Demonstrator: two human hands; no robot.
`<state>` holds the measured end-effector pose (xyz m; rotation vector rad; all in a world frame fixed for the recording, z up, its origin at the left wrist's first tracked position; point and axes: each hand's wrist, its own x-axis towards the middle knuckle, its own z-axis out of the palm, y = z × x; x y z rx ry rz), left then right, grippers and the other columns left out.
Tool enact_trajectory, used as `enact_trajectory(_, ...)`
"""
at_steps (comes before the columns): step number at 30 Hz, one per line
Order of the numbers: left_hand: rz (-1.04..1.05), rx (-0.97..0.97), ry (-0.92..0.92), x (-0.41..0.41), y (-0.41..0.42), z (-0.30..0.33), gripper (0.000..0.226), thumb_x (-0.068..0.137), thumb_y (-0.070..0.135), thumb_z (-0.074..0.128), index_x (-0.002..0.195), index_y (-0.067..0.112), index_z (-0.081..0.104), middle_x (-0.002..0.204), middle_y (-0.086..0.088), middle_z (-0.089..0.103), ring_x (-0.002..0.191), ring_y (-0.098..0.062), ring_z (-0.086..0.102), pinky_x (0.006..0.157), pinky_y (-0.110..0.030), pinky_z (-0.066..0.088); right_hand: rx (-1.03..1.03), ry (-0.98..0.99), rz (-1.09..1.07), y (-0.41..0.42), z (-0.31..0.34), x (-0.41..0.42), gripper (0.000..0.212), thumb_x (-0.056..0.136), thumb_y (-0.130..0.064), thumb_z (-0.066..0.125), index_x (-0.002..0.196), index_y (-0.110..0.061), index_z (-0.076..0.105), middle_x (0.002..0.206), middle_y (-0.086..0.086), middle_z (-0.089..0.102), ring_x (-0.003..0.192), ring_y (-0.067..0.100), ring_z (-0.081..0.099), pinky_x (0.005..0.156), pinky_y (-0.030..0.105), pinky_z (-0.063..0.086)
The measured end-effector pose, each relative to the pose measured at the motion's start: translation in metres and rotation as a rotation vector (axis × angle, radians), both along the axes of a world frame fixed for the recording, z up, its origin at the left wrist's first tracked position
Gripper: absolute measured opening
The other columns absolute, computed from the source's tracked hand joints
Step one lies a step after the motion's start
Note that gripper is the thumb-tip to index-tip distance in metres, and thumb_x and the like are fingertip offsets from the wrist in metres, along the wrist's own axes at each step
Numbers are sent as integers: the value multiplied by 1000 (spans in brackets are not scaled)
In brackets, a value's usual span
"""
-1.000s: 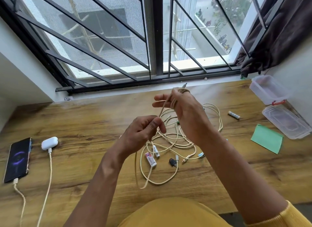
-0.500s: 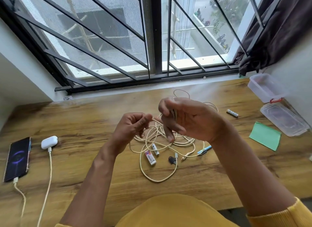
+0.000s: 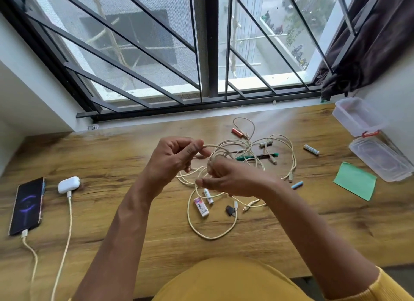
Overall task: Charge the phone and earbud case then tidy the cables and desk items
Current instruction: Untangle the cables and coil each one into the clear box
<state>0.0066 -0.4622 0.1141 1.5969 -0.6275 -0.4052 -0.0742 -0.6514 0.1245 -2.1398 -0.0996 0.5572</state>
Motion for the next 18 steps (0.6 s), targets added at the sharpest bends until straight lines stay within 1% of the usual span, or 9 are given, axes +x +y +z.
enact_trajectory(2,-8,0,-1,-3,-1,-1,28,105,30,62,96,13,82,62,14,62,55,-3,47,55,-19,45,134,-2,-63,-1,-2,1,33,97,-32,75,115,-13,56,91,-9,66,83,18,60,76,41,55)
enact_trajectory(3,-18,-6,8,-5,-1,-1,29,106,31,61,96,12,82,61,13,58,56,-5,45,55,-20,45,217,-17,-86,-2,-3,2,36,95,-23,78,120,-10,56,97,-6,69,88,15,64,80,36,58)
enact_trajectory(6,-76,-40,41,-11,-2,-4,31,107,30,57,95,11,79,65,7,55,59,-9,44,57,-20,43,514,-106,-163,-5,-2,4,25,92,-3,77,104,-5,56,84,1,61,79,9,61,75,26,53)
enact_trajectory(8,-112,-39,55,-14,-2,-5,30,107,30,56,93,15,78,68,0,53,62,-13,44,59,-24,44,716,-173,-248,-10,3,4,24,88,-5,74,102,-8,54,91,3,64,89,13,64,86,28,53)
enact_trajectory(10,-153,-31,58,-17,-3,-8,30,108,27,55,95,13,79,68,0,51,64,-14,44,60,-25,45,893,-212,-344,-14,10,3,21,86,-11,67,103,-16,56,105,9,65,108,25,65,104,43,48)
enact_trajectory(12,-192,-27,52,-18,-6,-11,28,107,25,55,101,14,80,70,1,53,66,-16,44,62,-24,44,1087,-191,-328,-18,16,4,6,91,-14,57,97,-16,57,105,12,66,114,34,65,110,52,41)
enact_trajectory(15,-241,-8,-1,-17,-12,-19,24,107,20,57,111,11,79,75,8,60,66,-21,43,61,-26,40,1278,-122,-211,-24,25,5,16,97,-29,51,95,-13,53,92,12,64,88,30,68,110,63,33)
enact_trajectory(17,-248,19,-32,-14,-16,-25,22,106,19,60,111,7,79,75,9,61,64,-24,43,59,-29,38,1261,-82,-106,-27,26,5,21,101,-35,44,96,-15,49,76,7,61,66,25,63,111,85,3)
enact_trajectory(18,-239,40,-45,-14,-17,-27,21,104,23,63,108,10,80,73,8,61,64,-21,45,60,-30,37,1215,-70,-55,-26,26,5,23,104,-35,40,95,-15,48,69,6,59,60,24,59,107,89,-4)
